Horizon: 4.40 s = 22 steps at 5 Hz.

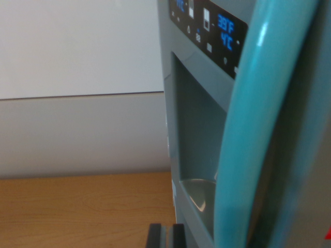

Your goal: Close fridge door

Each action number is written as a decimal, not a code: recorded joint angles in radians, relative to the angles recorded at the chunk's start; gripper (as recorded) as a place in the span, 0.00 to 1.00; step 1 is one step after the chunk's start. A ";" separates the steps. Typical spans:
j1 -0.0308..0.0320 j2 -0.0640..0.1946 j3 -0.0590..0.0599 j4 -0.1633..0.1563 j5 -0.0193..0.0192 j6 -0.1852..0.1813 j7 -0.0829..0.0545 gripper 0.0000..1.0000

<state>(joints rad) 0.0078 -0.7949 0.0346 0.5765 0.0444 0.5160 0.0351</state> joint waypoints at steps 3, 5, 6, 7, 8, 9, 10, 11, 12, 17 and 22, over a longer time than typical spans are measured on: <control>0.0000 0.047 -0.001 0.036 0.0000 0.000 0.000 1.00; -0.0002 0.096 -0.002 0.065 0.0000 -0.001 0.000 1.00; -0.0008 0.130 -0.015 0.085 0.0000 -0.004 0.000 1.00; -0.0008 0.130 -0.015 0.085 0.0000 -0.004 0.000 1.00; -0.0012 0.148 -0.046 0.111 0.0000 -0.005 0.000 1.00; -0.0012 0.148 -0.046 0.111 0.0000 -0.005 0.000 1.00; -0.0012 0.170 -0.079 0.140 0.0000 -0.005 0.000 1.00; -0.0012 0.170 -0.079 0.140 0.0000 -0.005 0.000 1.00; -0.0012 0.209 -0.107 0.175 0.0000 -0.005 0.000 1.00; -0.0013 0.297 -0.158 0.244 0.0000 -0.006 0.000 1.00; -0.0013 0.428 -0.230 0.361 0.0000 -0.007 0.000 1.00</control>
<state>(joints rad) 0.0065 -0.3670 -0.1953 0.9371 0.0444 0.5088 0.0350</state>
